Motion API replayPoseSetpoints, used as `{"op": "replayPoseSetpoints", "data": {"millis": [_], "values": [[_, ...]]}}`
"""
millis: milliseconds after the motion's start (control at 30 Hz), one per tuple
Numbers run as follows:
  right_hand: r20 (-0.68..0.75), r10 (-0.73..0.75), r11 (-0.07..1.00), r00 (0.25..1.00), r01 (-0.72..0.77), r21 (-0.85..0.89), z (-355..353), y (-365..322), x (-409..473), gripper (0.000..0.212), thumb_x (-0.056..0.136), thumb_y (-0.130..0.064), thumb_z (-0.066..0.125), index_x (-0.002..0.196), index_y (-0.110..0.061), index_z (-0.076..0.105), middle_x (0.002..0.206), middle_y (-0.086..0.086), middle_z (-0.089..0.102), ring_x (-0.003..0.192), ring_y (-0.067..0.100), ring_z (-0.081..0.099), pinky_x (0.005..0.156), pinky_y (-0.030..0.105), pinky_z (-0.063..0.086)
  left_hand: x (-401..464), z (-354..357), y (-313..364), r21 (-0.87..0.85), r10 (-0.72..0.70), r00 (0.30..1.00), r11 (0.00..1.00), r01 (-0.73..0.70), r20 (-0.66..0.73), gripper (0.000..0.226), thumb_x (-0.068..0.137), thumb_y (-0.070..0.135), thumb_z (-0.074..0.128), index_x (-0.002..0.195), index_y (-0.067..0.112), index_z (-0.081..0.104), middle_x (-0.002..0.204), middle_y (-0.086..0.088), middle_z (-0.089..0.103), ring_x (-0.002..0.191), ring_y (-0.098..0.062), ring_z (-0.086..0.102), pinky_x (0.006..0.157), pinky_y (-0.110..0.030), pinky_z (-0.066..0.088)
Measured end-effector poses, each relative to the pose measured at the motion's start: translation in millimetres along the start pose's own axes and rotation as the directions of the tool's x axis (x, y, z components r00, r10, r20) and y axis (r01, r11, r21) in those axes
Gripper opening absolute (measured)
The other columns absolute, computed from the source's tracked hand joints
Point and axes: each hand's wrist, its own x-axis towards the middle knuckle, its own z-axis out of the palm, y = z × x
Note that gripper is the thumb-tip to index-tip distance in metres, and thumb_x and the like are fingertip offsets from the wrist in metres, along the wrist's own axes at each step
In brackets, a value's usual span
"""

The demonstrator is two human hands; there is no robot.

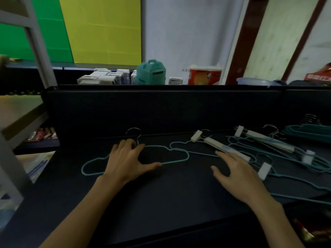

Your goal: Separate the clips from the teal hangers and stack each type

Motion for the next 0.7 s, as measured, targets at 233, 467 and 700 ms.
{"op": "replayPoseSetpoints", "data": {"millis": [233, 467, 700], "values": [[-0.016, 0.047, 0.997, 0.999, -0.048, -0.067, -6.0, 35.4, 26.8, 0.055, 0.089, -0.046, 0.052, 0.139, -0.025, 0.041, 0.127, -0.001, 0.051, 0.115, 0.020, 0.048, 0.089, 0.033, 0.044, 22.8, 4.4, 30.4, -0.016, 0.052, 0.996, 0.998, -0.053, -0.075, 0.098, 0.060, 0.094, 0.027, 0.121, 0.024, 0.060, 0.105, -0.003, 0.056, 0.094, -0.021, 0.053, 0.082, -0.039, 0.044], [0.050, 0.065, 0.977, 0.997, -0.053, -0.204, -6.2, 70.5, 67.0, 0.053, 0.091, -0.044, 0.049, 0.140, -0.024, 0.039, 0.128, 0.005, 0.052, 0.114, 0.024, 0.049, 0.084, 0.035, 0.044, 40.5, 9.3, 53.3, -0.043, 0.066, 0.993, 0.997, -0.070, -0.098, 0.097, 0.061, 0.092, 0.030, 0.123, 0.024, 0.059, 0.108, -0.002, 0.055, 0.096, -0.019, 0.052, 0.078, -0.034, 0.045], [0.116, -0.012, 0.974, 0.993, 0.038, -0.225, 13.0, 82.5, 87.6, 0.045, 0.091, -0.046, 0.051, 0.132, -0.026, 0.049, 0.114, 0.003, 0.059, 0.106, 0.023, 0.053, 0.079, 0.033, 0.044, 47.0, 15.6, 59.3, -0.027, 0.059, 0.993, 0.998, -0.061, -0.100, 0.098, 0.061, 0.093, 0.026, 0.122, 0.024, 0.059, 0.109, -0.002, 0.056, 0.096, -0.018, 0.053, 0.076, -0.034, 0.046]]}}
